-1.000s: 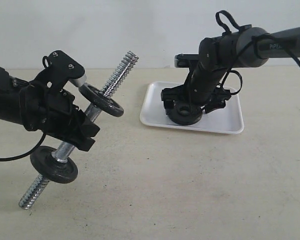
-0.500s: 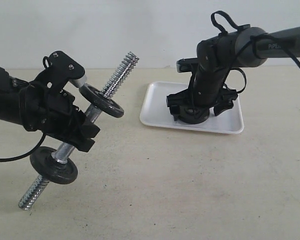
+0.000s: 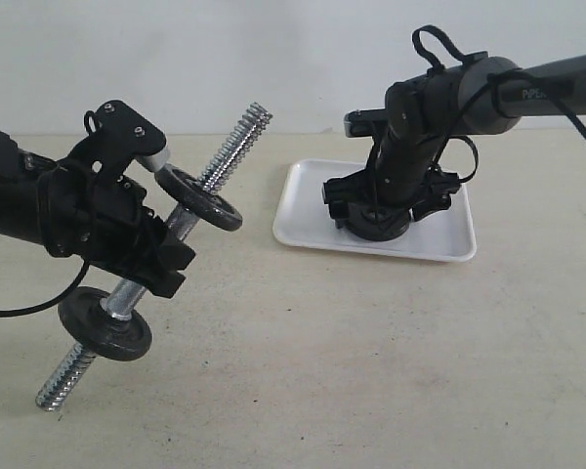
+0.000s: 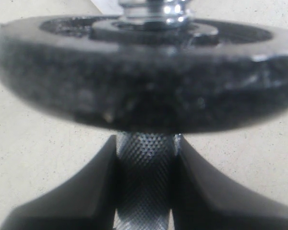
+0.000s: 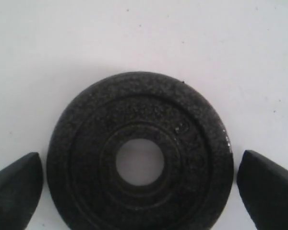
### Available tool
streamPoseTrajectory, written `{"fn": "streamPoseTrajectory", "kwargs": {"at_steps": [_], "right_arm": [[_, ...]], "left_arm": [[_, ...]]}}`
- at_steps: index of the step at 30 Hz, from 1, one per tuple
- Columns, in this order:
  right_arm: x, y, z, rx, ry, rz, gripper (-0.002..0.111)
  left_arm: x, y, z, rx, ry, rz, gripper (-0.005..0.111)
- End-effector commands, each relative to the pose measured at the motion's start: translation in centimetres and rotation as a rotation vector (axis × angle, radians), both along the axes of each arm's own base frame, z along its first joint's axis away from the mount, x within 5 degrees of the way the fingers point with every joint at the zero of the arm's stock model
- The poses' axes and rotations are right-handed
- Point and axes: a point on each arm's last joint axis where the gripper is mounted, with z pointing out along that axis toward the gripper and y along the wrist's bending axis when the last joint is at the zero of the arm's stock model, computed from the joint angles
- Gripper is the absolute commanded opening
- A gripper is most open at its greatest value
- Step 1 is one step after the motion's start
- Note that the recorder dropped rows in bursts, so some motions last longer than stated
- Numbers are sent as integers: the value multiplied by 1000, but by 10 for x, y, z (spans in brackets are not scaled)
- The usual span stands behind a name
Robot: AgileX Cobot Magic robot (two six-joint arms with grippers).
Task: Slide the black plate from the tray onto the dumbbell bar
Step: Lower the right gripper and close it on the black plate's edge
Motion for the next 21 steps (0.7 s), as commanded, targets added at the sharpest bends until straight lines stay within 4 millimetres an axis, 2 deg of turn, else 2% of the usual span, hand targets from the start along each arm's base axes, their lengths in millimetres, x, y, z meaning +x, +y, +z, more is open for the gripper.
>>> {"fn": "streamPoseTrajectory", "kwargs": {"at_steps": [1, 9, 16, 21], "right_arm": [[0, -3, -6, 14, 15, -13, 101], [-1, -3, -11, 6, 33, -14, 101], [-3, -4, -33, -18, 94, -18, 101], [-6, -5, -41, -34, 139, -23, 101]], "left_arm": [[6, 1, 32, -69, -128, 72, 4], [6, 1, 32, -69, -128, 72, 4], [6, 1, 32, -69, -128, 72, 4], [6, 1, 32, -67, -129, 70, 4]]}}
